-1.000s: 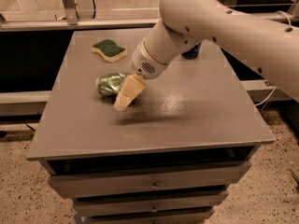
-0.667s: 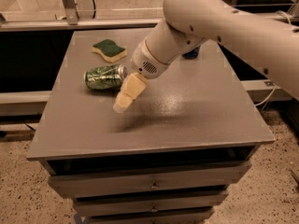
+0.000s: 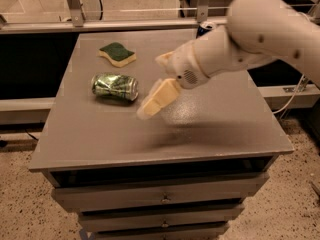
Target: Knock green can over
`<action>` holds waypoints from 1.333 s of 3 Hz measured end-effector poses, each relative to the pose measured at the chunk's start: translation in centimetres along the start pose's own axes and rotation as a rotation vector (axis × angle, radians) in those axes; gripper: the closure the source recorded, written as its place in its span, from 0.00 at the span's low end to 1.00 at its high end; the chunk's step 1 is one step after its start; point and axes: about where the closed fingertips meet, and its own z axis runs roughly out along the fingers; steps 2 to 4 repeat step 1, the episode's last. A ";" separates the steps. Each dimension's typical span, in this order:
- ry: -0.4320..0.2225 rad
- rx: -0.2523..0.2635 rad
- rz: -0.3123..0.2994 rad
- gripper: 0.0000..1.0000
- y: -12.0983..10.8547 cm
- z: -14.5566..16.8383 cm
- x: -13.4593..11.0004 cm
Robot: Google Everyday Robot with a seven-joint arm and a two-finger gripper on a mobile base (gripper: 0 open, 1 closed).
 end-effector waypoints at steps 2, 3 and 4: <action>-0.167 0.035 -0.007 0.00 0.5 -5.2 0.5; -0.167 0.035 -0.007 0.00 0.5 -5.2 0.5; -0.167 0.035 -0.007 0.00 0.5 -5.2 0.5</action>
Offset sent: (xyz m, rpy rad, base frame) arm 0.0000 0.0000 0.0000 0.0000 0.0000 0.0000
